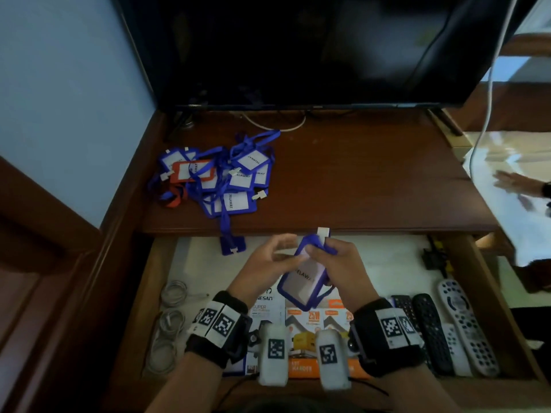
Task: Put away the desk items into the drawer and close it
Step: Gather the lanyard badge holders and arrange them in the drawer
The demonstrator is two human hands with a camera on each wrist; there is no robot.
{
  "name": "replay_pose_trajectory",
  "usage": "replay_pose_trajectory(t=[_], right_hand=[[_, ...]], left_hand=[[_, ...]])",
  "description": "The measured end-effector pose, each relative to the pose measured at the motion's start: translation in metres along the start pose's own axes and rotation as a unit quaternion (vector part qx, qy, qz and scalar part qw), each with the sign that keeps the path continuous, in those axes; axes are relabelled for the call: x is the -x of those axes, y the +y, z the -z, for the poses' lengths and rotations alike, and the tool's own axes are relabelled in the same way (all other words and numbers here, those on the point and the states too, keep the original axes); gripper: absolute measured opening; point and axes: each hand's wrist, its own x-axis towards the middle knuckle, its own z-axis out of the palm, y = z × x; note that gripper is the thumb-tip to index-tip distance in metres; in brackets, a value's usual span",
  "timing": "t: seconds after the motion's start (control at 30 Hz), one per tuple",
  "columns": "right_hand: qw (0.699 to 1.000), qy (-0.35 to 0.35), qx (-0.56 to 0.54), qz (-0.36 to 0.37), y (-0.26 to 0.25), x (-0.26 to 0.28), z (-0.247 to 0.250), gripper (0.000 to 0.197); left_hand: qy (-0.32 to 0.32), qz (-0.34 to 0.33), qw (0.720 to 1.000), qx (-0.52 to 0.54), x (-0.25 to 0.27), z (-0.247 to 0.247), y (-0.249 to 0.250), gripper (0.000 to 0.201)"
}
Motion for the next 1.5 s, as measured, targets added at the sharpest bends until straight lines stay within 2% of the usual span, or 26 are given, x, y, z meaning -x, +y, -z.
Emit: replay_pose_trajectory(t=[0.03,0.17,0.27,0.33,0.37,0.43,0.47,0.5,0.57,0.63,0.7,0.73,0.87,0.97,1.03,1.13,1.27,1.37,1.5], right_hand=[[1.0,-0.004,-0.018,0.006,-0.003,0.001,0.0,0.025],[1.0,-0.006,-0.018,0.018,-0.009,0.0,-0.001,0.035],[1.0,-0.007,-0.011,0.006,-0.01,-0.002,0.003,0.029],[0.999,0.035,-0.012,-0.007,-0.006,-0.005,0.012,0.024],[0.997,0.078,-0.006,-0.011,-0.002,-0.007,0.017,0.021],[0.983,0.173,0.053,-0.017,0.007,-0.014,0.028,0.012],[0.974,0.203,0.095,-0.022,0.009,-0.015,0.032,0.009],[0.967,0.213,0.141,-0.014,0.011,-0.015,0.033,0.015],[0.961,0.161,0.21,0.081,0.009,-0.01,0.03,0.03],[0.972,0.07,0.172,0.144,0.0,-0.004,0.021,0.032],[0.991,-0.003,0.051,0.123,-0.005,0.0,0.012,0.022],[0.994,-0.016,0.01,0.107,-0.007,-0.001,0.01,0.017],[0.995,-0.057,-0.047,0.07,-0.011,-0.001,0.01,0.029],[0.994,-0.065,-0.068,0.053,-0.01,-0.003,0.015,0.017],[0.996,-0.069,-0.033,0.052,-0.012,-0.004,0.018,0.009],[0.997,-0.066,0.0,0.051,-0.015,-0.006,0.02,0.007],[0.998,0.006,0.012,0.059,-0.011,-0.014,0.032,0.006],[0.997,0.007,0.023,0.068,-0.009,-0.016,0.036,0.017],[0.998,-0.019,-0.008,0.058,-0.013,-0.007,0.009,0.028]], left_hand=[[-0.011,0.0,1.0,0.01,0.0,-0.002,-0.001,0.043],[-0.045,0.001,0.999,0.003,0.0,-0.004,-0.004,0.032],[-0.036,0.004,0.999,0.001,0.0,-0.002,-0.004,0.029],[-0.009,0.005,1.0,-0.013,0.0,0.002,-0.005,0.024],[0.0,0.004,1.0,-0.024,0.0,0.004,-0.005,0.023],[0.009,0.0,0.998,-0.055,0.0,0.008,-0.005,0.026],[0.008,-0.005,0.997,-0.071,0.001,0.008,-0.004,0.027],[0.002,-0.011,0.996,-0.087,0.002,0.008,-0.002,0.027],[-0.016,-0.025,0.993,-0.114,0.003,0.005,0.004,0.028],[-0.043,-0.029,0.991,-0.12,0.005,0.0,0.013,0.031],[-0.067,-0.034,0.992,-0.105,0.006,-0.002,0.02,0.029],[-0.071,-0.037,0.993,-0.092,0.007,-0.001,0.023,0.028],[-0.041,-0.042,0.998,-0.032,0.006,0.01,0.029,0.025],[-0.029,-0.028,0.999,-0.002,0.004,0.02,0.028,0.022],[-0.035,-0.012,0.999,-0.015,0.003,0.025,0.026,0.021],[-0.04,-0.004,0.999,-0.037,0.002,0.032,0.024,0.02],[-0.03,0.002,0.995,-0.098,0.003,0.041,0.024,0.02],[0.006,-0.016,0.996,-0.088,0.003,0.04,0.023,0.019],[0.065,-0.051,0.996,-0.031,-0.001,0.018,0.023,0.016]])
